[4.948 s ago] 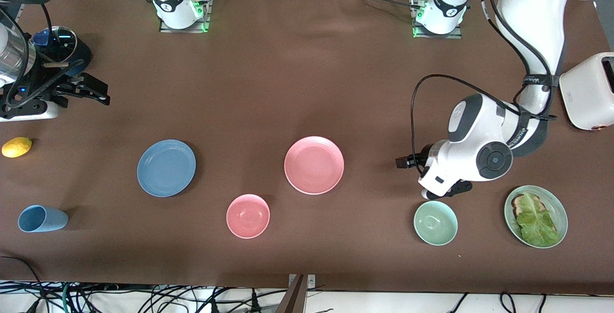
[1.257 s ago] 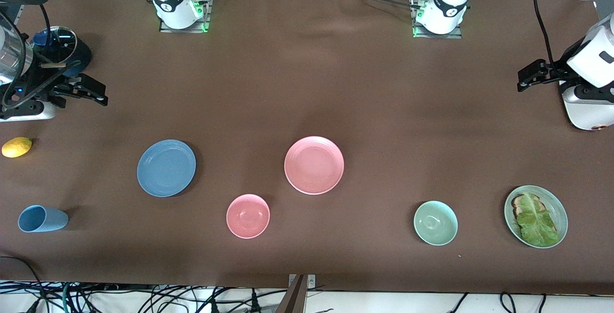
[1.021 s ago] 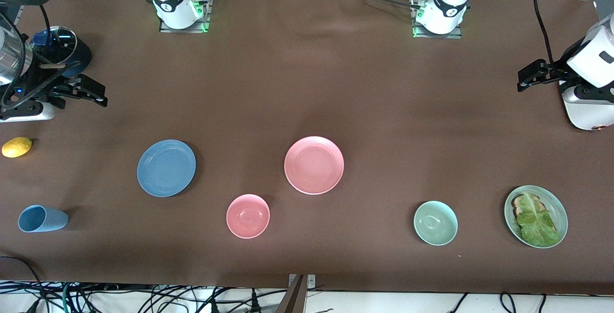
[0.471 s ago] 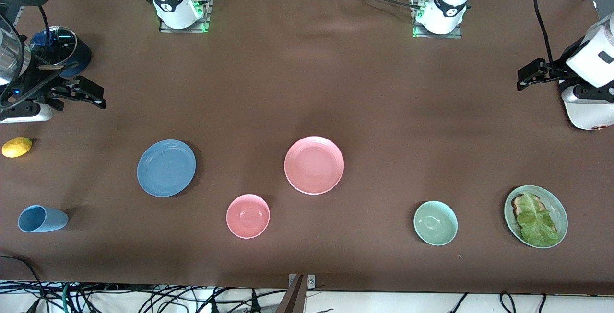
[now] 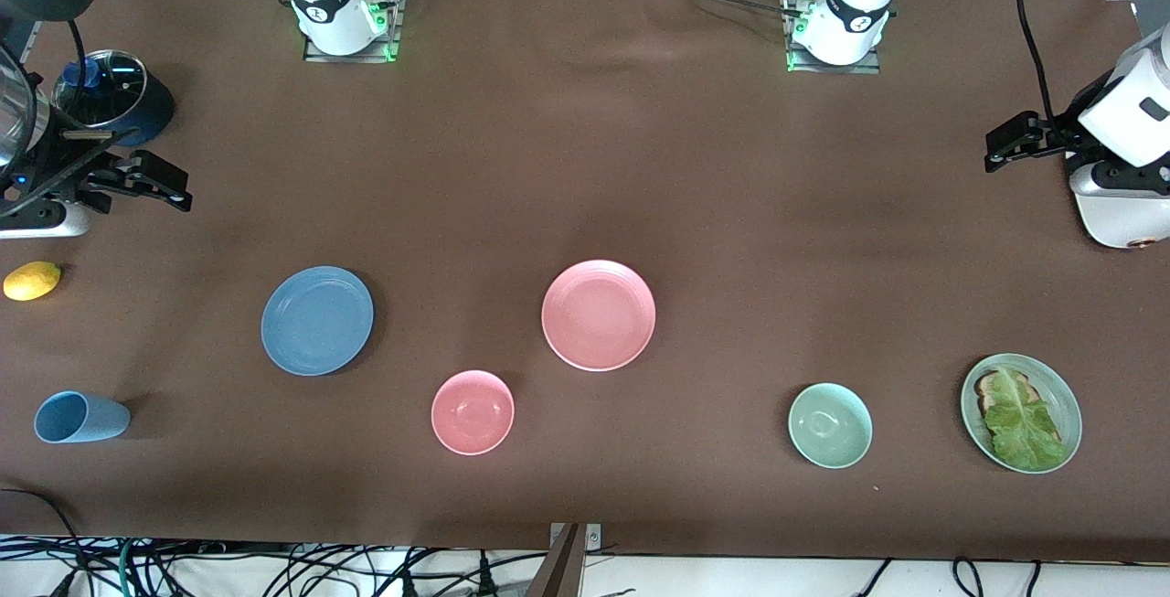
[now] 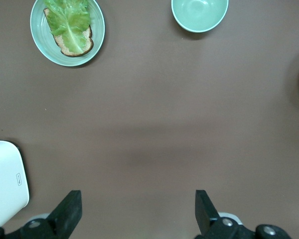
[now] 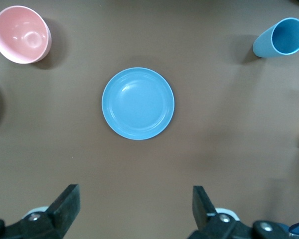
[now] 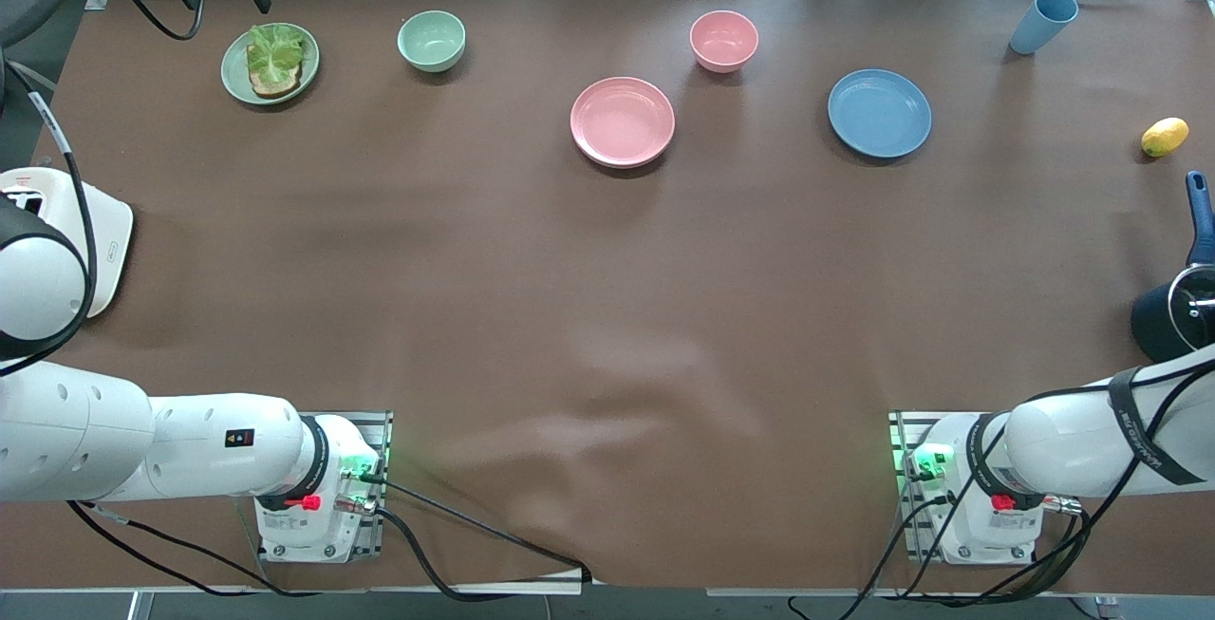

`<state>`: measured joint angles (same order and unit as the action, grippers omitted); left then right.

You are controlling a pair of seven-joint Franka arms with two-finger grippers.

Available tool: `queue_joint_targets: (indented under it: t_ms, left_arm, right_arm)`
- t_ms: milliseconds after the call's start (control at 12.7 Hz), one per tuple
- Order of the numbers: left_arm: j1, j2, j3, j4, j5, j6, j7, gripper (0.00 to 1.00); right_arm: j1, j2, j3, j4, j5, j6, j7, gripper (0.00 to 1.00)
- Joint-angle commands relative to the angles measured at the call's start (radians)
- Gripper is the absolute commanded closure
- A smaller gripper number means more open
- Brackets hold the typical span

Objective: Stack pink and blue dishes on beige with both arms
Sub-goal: 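Reach the right gripper to the blue plate rim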

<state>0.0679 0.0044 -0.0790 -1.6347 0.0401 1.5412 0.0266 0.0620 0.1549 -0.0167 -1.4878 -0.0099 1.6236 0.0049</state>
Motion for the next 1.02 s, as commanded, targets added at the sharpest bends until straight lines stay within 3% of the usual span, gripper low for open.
queue_joint_targets:
  t_ms: [0,157,942]
  left_arm:
    - [0.001,-0.014,0.002,-0.002,-0.017,-0.015,0.01,0.0]
    - [0.001,-0.014,0.002,-0.004,-0.017,-0.018,0.009,0.0]
    - [0.001,-0.014,0.001,-0.004,-0.017,-0.019,0.007,0.0]
  right_arm:
    - [-0.004,0.124,0.007,0.006,-0.012,0.06,-0.002,0.0]
    - [0.002,0.184,0.009,0.004,-0.016,0.114,0.006,0.0]
    - [-0.022,0.262,0.015,-0.012,-0.019,0.13,-0.006,0.0]
